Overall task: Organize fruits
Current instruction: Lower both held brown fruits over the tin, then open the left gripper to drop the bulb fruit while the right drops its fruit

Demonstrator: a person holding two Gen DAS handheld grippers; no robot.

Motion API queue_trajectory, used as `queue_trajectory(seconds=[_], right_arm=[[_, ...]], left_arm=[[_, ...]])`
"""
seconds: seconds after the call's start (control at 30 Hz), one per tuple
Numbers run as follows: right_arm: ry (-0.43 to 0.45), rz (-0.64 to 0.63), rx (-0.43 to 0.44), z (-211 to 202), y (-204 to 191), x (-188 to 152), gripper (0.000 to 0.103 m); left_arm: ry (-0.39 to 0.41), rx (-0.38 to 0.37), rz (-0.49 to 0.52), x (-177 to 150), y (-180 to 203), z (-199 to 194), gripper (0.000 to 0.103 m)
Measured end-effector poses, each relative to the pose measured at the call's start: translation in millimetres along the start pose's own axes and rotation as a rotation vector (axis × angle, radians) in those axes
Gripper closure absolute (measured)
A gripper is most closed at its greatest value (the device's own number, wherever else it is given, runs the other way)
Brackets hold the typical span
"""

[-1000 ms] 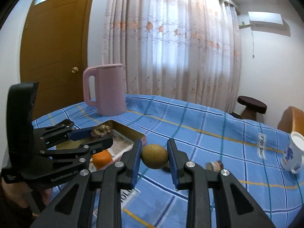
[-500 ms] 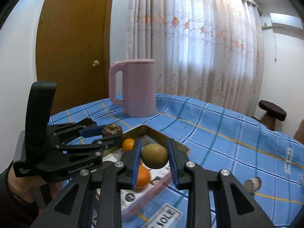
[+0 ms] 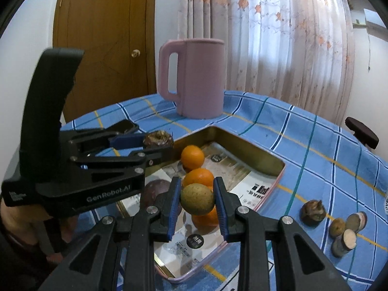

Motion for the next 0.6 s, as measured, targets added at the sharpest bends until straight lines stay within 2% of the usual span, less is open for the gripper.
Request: queue_trajectory(seconds=[0.47,0.53,0.6], right_arm=[[-0.058,-0.01,0.03,8.5,-3.2,-10.2,0.073],[-0.059,-0.011,0.033,9.4,-3.1,-10.0,0.068],[-0.054,-0.008,0.022,9.9,-2.4,-9.4,0.048]], left_arm=[[-0.038,0.021,0.015,-5.0,1.3,7.1,0.061],[-0.036,0.017,0.017,-5.3,2.7,6.1,0.055],[-0.029,0.027,0.027,-5.1,5.4,4.1,0.038]])
Point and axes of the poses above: each gripper's, at about its wrist camera, not at the fingertips, and z roughly the way its jaws point, y to its right, x to its top, the point moved 3 cm from there along z, roughly the way its jaws point, and after that the axes turned 15 degrees about -x, right-handed, at the moved point
